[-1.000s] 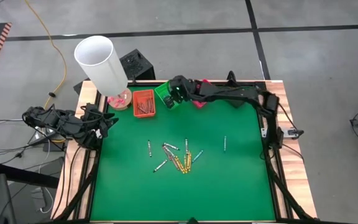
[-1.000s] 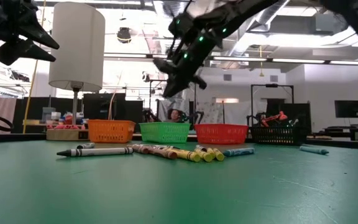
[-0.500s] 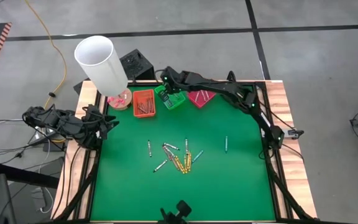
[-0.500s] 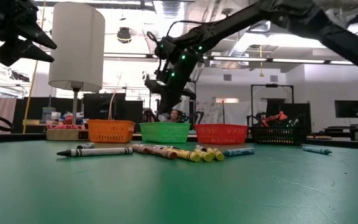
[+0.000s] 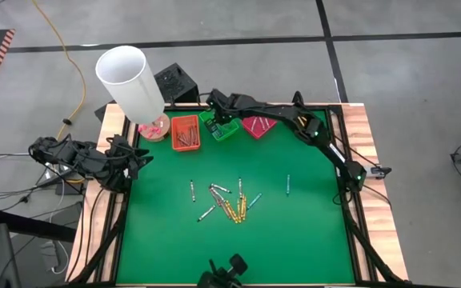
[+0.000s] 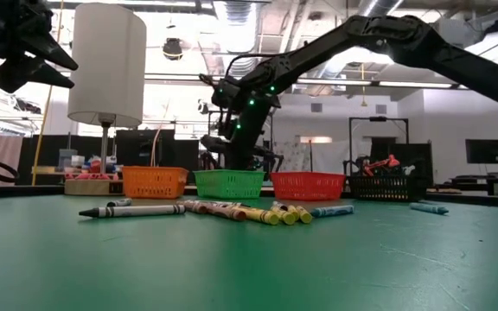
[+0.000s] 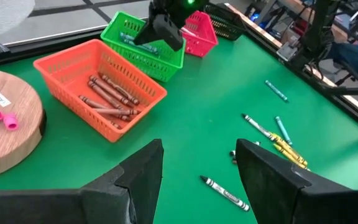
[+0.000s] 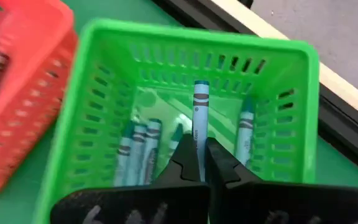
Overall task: Sort crayons
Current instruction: Put the blue/green crayon into the green bin
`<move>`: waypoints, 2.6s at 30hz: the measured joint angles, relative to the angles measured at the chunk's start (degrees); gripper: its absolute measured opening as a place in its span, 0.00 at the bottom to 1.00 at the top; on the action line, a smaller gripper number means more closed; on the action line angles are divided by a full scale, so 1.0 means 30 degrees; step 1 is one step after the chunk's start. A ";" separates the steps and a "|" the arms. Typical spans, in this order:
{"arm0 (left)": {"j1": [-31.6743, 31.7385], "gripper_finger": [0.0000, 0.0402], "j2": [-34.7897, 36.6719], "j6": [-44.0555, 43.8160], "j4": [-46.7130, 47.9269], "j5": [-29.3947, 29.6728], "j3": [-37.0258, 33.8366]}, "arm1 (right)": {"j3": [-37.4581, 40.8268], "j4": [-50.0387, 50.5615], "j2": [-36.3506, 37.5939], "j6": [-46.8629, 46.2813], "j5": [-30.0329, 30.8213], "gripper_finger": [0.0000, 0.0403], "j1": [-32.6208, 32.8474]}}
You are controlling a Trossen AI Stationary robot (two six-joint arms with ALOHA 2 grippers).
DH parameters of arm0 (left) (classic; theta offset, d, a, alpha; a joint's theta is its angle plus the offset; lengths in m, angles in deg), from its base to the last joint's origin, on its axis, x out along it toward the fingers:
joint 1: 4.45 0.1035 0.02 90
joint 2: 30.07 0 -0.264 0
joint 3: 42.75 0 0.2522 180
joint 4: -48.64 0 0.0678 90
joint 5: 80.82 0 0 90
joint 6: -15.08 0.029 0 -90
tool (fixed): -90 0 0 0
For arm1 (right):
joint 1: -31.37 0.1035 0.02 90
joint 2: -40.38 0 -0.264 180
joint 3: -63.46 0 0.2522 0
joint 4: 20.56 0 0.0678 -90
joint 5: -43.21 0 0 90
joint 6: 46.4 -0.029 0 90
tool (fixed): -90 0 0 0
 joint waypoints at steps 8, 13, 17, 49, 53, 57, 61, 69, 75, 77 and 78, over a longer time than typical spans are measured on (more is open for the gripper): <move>-0.0004 0.48 0.0000 0.0000 0.0062 0.0016 0.0000 | -0.0022 0.0422 0.0029 0.0183 -0.0054 0.00 -0.0130; -0.0002 0.48 0.0000 0.0003 0.0066 0.0319 0.0000 | -0.0022 0.0480 0.0029 0.0467 -0.0105 0.00 -0.0130; -0.0004 0.48 0.0000 0.0003 0.0068 0.0331 0.0000 | 0.0029 0.0411 0.0029 0.0459 -0.0165 0.00 -0.0158; -0.0002 0.48 0.0000 0.0006 0.0082 0.0346 0.0000 | 0.0073 0.0284 -0.0255 0.0406 -0.0601 0.12 -0.0327; -0.0001 0.48 0.0000 0.0000 0.0082 0.0346 0.0000 | 0.0056 0.0196 -0.0253 0.0751 -0.0608 0.12 -0.0327; -0.0004 0.48 0.0000 0.0000 0.0082 0.0346 0.0000 | -0.0704 0.0793 -0.0227 0.0914 -0.0895 0.12 -0.0329; -0.0004 0.48 0.0000 0.0004 0.0082 0.0346 0.0000 | -0.2371 0.2394 -0.0138 0.1553 -0.1672 0.12 -0.0264; 0.0000 0.48 0.0000 0.0000 0.0085 0.0305 0.0000 | -0.3632 0.8707 0.1396 0.2449 -0.1997 0.12 0.0224; 0.0004 0.48 -0.0007 0.0000 0.0096 0.0165 0.0000 | -0.3606 1.4225 0.2650 0.2587 -0.1402 0.12 0.1153; 0.0004 0.48 -0.0007 0.0000 0.0088 0.0171 0.0000 | -0.3606 1.5889 0.3031 0.2485 -0.0892 0.12 0.1772; 0.0004 0.48 -0.0007 0.0000 0.0089 0.0171 0.0000 | -0.3606 1.6652 0.3146 0.2248 -0.0528 0.12 0.2172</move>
